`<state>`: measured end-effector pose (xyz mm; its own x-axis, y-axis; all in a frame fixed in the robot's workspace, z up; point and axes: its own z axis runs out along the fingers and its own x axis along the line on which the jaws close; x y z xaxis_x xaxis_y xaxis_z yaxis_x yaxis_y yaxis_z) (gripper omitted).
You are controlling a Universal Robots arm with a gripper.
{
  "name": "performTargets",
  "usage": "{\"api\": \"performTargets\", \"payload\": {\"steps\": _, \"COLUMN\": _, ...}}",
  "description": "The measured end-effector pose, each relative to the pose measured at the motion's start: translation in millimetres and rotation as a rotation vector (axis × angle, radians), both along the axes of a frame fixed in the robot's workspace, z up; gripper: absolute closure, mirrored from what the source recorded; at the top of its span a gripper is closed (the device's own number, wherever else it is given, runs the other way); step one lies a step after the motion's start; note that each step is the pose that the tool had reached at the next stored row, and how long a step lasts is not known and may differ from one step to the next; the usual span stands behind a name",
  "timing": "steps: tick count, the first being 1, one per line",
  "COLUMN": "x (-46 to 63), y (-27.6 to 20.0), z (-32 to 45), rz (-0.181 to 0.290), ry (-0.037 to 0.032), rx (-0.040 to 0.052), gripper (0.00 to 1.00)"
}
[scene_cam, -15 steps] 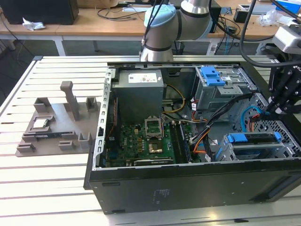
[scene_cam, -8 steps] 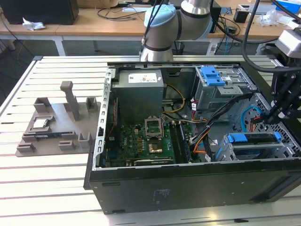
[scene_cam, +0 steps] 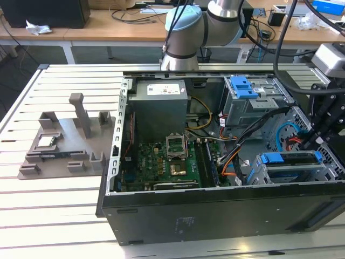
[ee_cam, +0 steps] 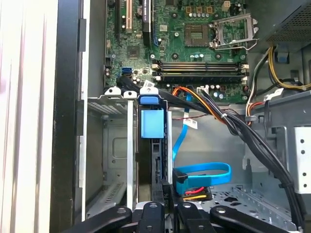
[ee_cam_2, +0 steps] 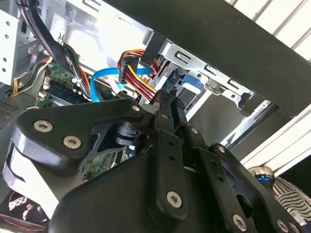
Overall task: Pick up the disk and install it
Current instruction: 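Insert the first disk wire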
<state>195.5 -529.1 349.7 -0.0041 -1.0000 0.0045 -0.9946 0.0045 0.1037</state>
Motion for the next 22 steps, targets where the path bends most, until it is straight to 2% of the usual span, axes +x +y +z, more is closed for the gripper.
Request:
{"api": "performTargets", "payload": {"steps": 4, "x": -2.5, "y": -4.6, "z": -3.3, "rz": 0.000, "ry": 0.0000, "rx": 0.0000, "gripper": 0.83}}
{"api": "performTargets", "payload": {"steps": 11, "x": -2.7, "y": -2.8, "z": -6.4, "rz": -0.011, "ry": 0.0000, "rx": 0.0009, "gripper": 0.83}}
{"api": "performTargets", "payload": {"steps": 22, "x": -2.5, "y": -2.9, "z": -11.5, "rz": -0.011, "ry": 0.0000, "rx": 0.0005, "gripper": 0.83}}
